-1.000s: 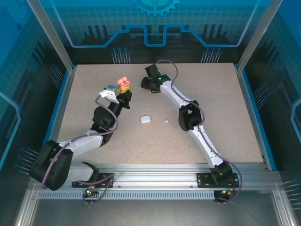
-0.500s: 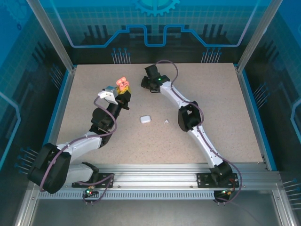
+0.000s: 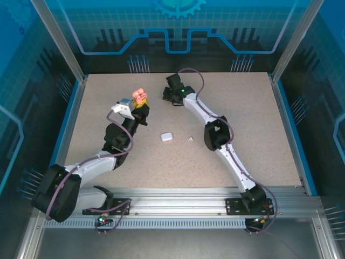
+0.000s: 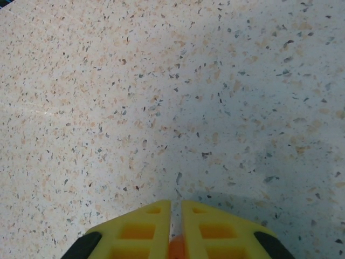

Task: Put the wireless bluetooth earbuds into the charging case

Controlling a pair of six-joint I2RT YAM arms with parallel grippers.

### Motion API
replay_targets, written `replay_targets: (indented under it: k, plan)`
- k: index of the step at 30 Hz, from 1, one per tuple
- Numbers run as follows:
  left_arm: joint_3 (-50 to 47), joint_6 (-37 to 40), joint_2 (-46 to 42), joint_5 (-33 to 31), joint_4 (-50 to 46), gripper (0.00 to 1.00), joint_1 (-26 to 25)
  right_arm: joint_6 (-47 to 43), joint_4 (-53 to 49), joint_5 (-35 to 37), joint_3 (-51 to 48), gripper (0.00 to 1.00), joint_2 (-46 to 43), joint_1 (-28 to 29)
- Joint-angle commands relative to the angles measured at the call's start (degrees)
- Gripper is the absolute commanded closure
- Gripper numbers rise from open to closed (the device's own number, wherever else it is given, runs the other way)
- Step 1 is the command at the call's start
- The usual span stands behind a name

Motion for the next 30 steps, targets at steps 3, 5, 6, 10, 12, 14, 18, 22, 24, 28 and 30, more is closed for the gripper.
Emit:
replay_targets:
  k: [3,5,6,10,12,14,18,22,24,28,30]
  plan:
    - [0.1,-0.3,-1.5,1.2,0.3,1.00,0.5,-2.0,-3.5,-0.2,0.3,0.92,-4.5,0.3]
    - [0.1,-0.4,-1.7,1.3,0.0,1.00,0.5,-2.5,-3.8,-0.7,-0.8,0.94,-6.3,0.1]
    - [0.2,-0.4,-1.8,1.2,-0.2,1.00,0.5,-2.7,-4.0,-0.9,-1.2,0.95,-7.1,0.0]
    - [0.3,-0.4,-2.5,1.7,-1.2,1.00,0.5,-4.2,-5.7,-1.4,-3.6,0.98,-10.7,-0.1]
    - [0.4,-0.4,-2.8,1.9,-1.8,1.00,0.5,-5.1,-6.2,-1.6,-5.7,0.99,-13.1,-0.1]
    - [0.4,-0.4,-2.9,2.0,-2.0,1.00,0.5,-6.1,-6.6,-1.7,-9.1,1.00,-16.2,-0.1]
    - [0.6,-0.8,-3.3,2.3,-2.4,1.00,0.5,-8.7,-6.3,-1.8,-19.0,1.00,-24.1,-0.1]
    - [0.8,-1.3,-3.9,3.3,-2.7,1.00,0.5,-12.3,-3.3,-0.5,-34.4,1.00,-35.2,-0.2]
    - [0.9,-1.7,-4.1,3.8,-3.0,1.00,0.5,-13.9,-1.9,1.2,-42.8,1.00,-40.6,-0.4]
    - [0.9,-2.6,-4.8,4.7,-3.1,1.00,0.4,-16.0,1.1,5.3,-60.2,1.00,-50.2,-1.9]
    - [0.9,-2.8,-5.0,5.2,-3.0,1.00,0.3,-16.4,2.5,7.6,-68.2,1.00,-53.9,-3.2]
